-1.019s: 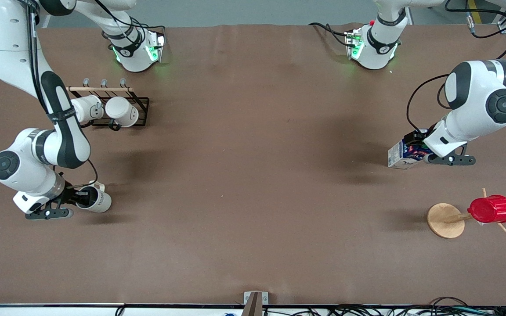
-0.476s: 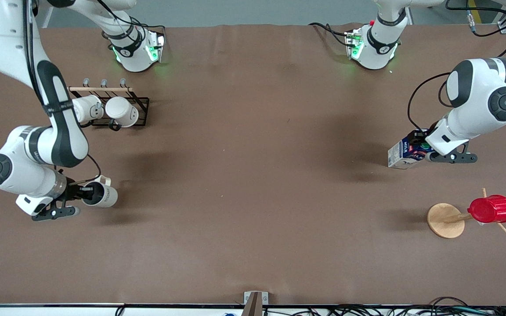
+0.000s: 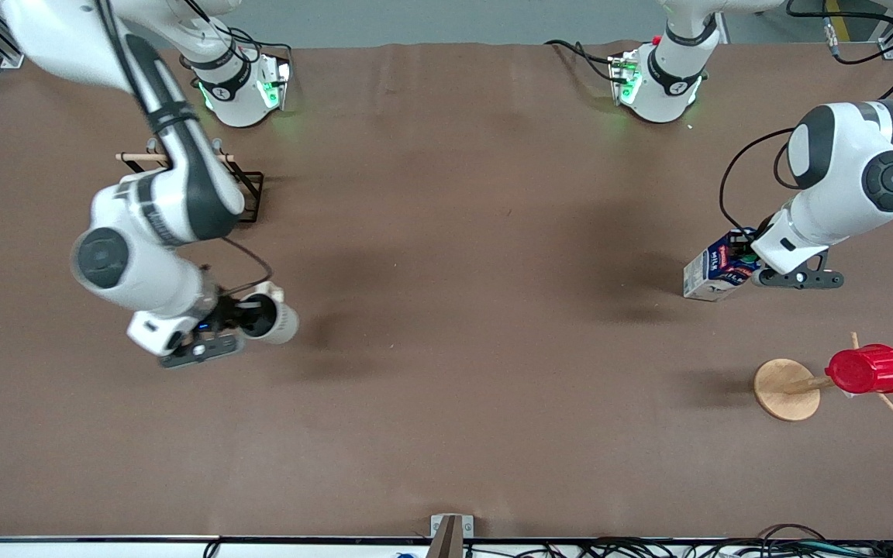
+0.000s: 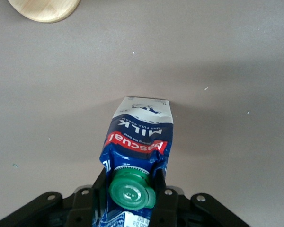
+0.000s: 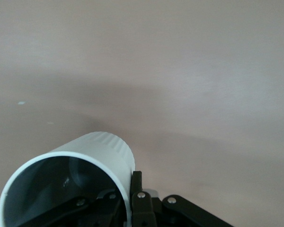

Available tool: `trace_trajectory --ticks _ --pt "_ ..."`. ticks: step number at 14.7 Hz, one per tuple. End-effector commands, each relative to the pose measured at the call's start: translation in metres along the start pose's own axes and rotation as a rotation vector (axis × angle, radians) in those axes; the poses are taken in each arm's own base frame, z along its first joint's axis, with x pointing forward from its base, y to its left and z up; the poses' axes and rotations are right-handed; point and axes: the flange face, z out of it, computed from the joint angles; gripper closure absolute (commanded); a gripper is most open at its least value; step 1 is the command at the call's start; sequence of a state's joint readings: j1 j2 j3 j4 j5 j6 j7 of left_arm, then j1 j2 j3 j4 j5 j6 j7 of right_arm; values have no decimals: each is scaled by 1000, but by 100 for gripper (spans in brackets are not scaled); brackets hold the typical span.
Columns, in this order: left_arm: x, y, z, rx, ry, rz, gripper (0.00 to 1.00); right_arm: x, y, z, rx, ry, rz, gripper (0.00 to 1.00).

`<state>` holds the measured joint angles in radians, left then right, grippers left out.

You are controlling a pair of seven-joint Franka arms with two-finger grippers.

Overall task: Place cup and milk on table
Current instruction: 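Carry the grey mug to mid-table with the right gripper while the left carries milk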

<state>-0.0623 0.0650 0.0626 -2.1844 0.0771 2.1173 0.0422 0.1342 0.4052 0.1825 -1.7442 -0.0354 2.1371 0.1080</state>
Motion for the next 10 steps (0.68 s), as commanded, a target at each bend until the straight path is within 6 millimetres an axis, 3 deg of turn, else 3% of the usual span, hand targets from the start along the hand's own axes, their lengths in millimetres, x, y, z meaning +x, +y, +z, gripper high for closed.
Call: trace_trajectory --ticks 1,3,7,10 --pt "-5 2 -9 17 23 21 65 -7 -72 -5 -54 42 61 100" --pt "-1 4 -16 19 37 17 65 -8 -125 14 -73 49 107 100" --pt "11 23 -40 16 82 35 65 -6 -192 56 -61 58 164 100" --pt "26 39 -68 16 135 11 65 -10 -228 81 -41 78 110 100"
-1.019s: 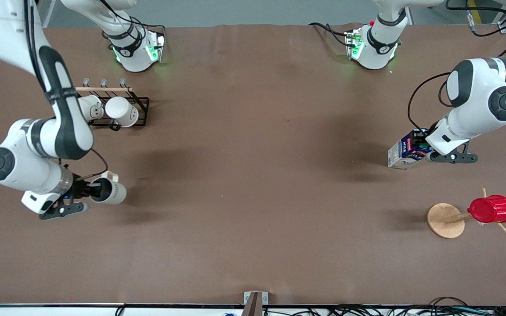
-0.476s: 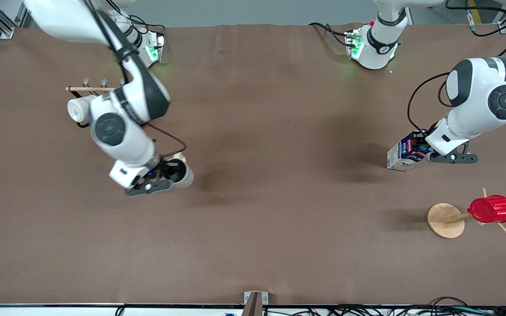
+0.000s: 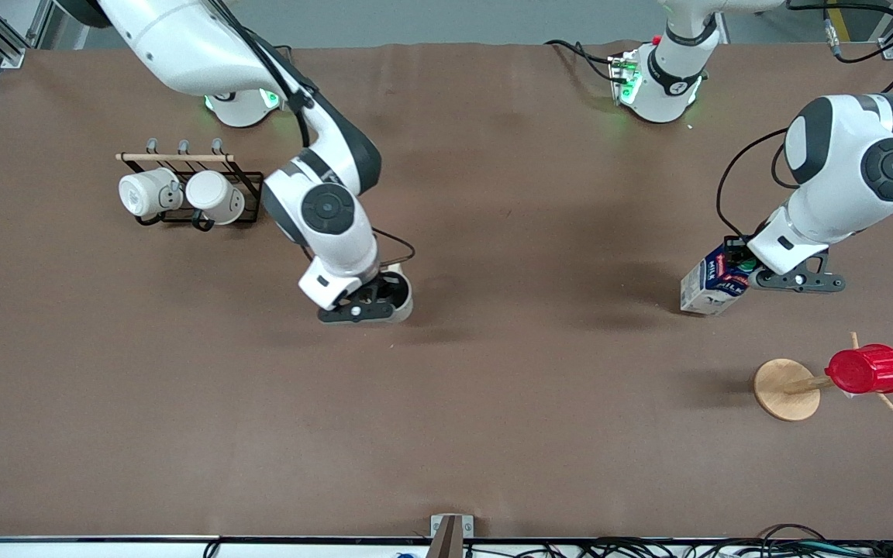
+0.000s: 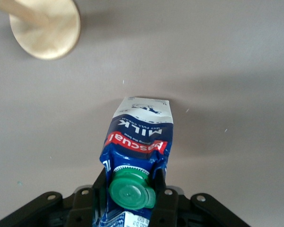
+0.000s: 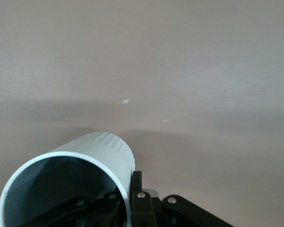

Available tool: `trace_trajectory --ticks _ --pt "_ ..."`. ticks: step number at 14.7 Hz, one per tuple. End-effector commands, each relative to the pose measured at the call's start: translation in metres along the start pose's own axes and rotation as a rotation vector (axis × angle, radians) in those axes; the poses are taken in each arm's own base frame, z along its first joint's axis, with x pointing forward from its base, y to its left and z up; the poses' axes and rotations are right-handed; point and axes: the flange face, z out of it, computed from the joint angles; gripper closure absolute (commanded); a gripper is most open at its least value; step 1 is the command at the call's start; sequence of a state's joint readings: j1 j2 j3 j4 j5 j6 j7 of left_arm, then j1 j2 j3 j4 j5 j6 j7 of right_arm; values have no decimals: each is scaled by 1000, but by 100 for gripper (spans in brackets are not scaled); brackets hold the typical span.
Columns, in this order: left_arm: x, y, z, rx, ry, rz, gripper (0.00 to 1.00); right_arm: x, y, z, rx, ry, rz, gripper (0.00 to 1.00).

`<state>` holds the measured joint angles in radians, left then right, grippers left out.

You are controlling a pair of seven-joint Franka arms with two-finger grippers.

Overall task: Place cup and milk on table
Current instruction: 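Carry the grey mug to mid-table with the right gripper while the left carries milk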

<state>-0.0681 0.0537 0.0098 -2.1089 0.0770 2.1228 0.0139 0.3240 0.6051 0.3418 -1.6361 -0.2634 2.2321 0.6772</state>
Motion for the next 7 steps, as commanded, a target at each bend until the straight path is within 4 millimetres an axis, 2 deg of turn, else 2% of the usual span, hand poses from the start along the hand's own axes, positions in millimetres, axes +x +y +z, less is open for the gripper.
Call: trace_trajectory --ticks 1,5,7 --pt "19 20 -31 8 58 -17 65 0 -28 12 5 43 -33 100" --pt "39 52 -57 -16 87 5 65 -12 -51 31 20 65 -64 100" --pt "54 68 -65 -59 88 9 65 -19 -60 35 17 62 -79 100"
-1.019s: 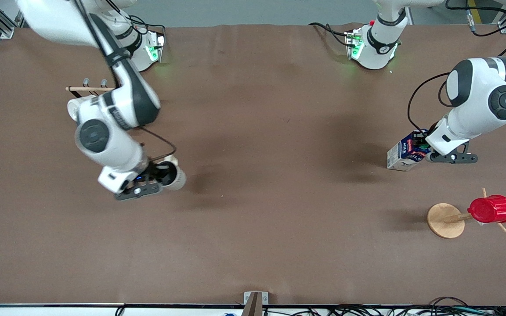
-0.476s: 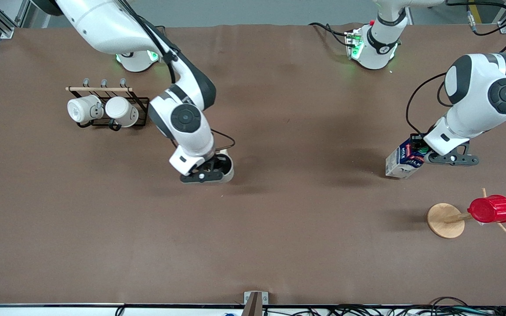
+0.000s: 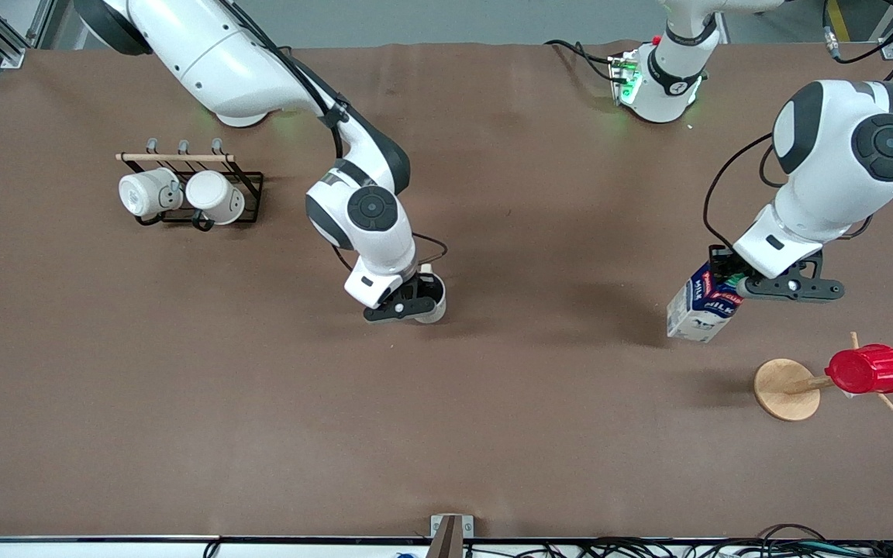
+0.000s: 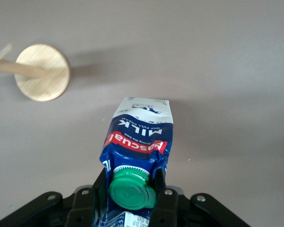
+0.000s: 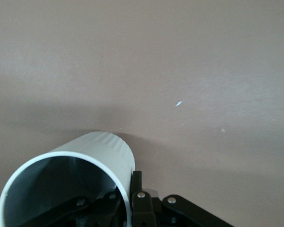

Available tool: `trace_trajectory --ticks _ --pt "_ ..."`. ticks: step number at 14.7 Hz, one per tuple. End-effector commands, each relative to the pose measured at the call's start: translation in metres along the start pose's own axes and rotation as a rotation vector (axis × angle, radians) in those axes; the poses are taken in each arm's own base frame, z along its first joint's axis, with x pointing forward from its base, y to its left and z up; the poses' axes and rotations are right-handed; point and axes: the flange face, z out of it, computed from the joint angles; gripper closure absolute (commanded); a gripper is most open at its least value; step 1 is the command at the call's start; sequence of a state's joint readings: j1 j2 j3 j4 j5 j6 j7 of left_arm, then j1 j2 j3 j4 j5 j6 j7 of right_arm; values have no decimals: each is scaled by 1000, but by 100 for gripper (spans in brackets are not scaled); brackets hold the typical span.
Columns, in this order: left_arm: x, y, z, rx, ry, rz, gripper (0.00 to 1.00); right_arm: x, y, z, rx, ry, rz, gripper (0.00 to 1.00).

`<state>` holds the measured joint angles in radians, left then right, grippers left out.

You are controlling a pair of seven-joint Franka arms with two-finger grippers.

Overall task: Place cup and milk on table
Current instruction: 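Carry the grey mug to mid-table with the right gripper while the left carries milk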

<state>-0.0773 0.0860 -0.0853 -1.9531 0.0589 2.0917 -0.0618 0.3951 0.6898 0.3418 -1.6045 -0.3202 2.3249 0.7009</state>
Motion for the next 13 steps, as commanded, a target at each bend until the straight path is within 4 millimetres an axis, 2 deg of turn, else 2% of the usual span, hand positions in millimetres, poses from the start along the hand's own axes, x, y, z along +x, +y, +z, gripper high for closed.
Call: trace_trajectory --ticks 1,2,4,5,6,7,8,9,10,11,13 --pt "29 25 -7 -51 -16 1 66 -2 -13 1 -12 23 -5 99" --pt "34 41 -8 -61 -16 -4 66 -5 -16 3 -14 25 -2 99" --pt "28 86 3 -66 -43 -34 66 -11 -23 14 -29 25 16 96" --pt "22 107 7 -63 -55 -37 67 -11 -23 15 -31 28 22 85" --pt "17 123 7 -61 -58 -46 68 -10 -21 15 -31 28 26 66" --pt "10 143 10 -58 -68 -62 69 -11 -22 15 -30 29 26 58" --pt "3 165 13 -54 -76 -61 69 -11 -22 15 -30 29 26 44" --pt "-2 181 15 -53 -76 -60 70 -9 -21 13 -30 30 29 24" --pt "-6 193 18 -50 -82 -60 71 -7 -17 10 -34 27 43 12" --pt "-11 206 18 -50 -82 -53 71 -4 -14 2 -30 33 48 2" --pt "-14 215 19 -49 -84 -58 71 11 10 -25 -41 52 85 0"
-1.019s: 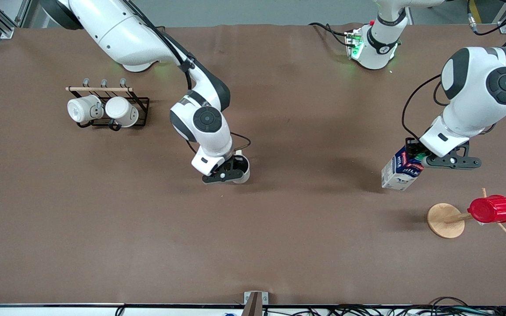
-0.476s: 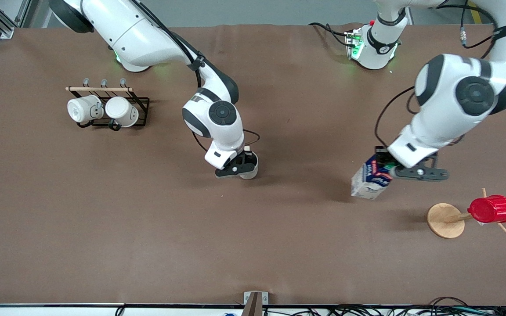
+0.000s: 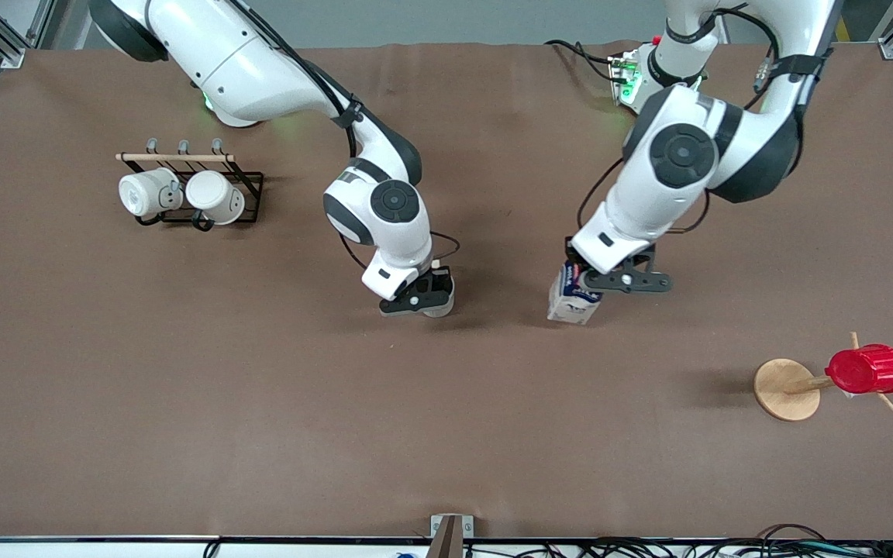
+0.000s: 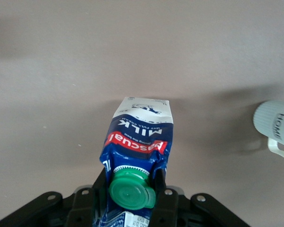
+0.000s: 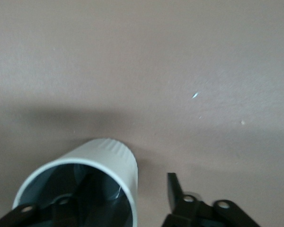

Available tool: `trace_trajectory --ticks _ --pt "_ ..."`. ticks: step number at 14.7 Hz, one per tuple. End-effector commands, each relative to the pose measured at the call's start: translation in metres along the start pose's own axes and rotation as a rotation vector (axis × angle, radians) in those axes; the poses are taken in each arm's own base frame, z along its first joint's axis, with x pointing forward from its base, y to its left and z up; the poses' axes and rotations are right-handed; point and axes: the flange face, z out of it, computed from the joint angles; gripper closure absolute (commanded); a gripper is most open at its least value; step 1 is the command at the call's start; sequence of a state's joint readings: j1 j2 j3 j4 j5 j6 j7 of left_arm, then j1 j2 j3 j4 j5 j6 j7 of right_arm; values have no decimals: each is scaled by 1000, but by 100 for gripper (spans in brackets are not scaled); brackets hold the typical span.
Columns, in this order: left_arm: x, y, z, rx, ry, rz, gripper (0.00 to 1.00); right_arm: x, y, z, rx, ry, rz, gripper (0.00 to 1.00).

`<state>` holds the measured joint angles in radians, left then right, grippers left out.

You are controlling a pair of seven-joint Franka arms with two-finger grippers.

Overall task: Place cup and milk on table
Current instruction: 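Carry the grey mug to mid-table with the right gripper while the left carries milk, then release the mug with the right gripper while the left gripper carries milk onward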

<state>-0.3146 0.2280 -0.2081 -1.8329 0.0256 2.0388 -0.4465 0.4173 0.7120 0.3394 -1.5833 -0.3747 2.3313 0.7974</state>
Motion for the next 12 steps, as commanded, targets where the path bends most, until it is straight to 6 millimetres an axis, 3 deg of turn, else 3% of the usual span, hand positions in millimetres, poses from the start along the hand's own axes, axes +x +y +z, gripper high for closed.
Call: trace_trajectory --ticks 1,5,7,9,12 --pt "-3 5 -2 7 0 -9 71 25 40 -56 -45 34 68 0" --pt "-9 29 5 16 -2 -31 71 63 141 -154 -128 81 222 0" --pt "-6 36 8 20 3 -53 71 72 199 -204 -151 98 311 0" --pt "-6 53 18 20 -9 -47 71 76 253 -239 -137 77 324 0" --pt "1 75 32 23 -26 -46 71 75 365 -288 -100 75 386 0"
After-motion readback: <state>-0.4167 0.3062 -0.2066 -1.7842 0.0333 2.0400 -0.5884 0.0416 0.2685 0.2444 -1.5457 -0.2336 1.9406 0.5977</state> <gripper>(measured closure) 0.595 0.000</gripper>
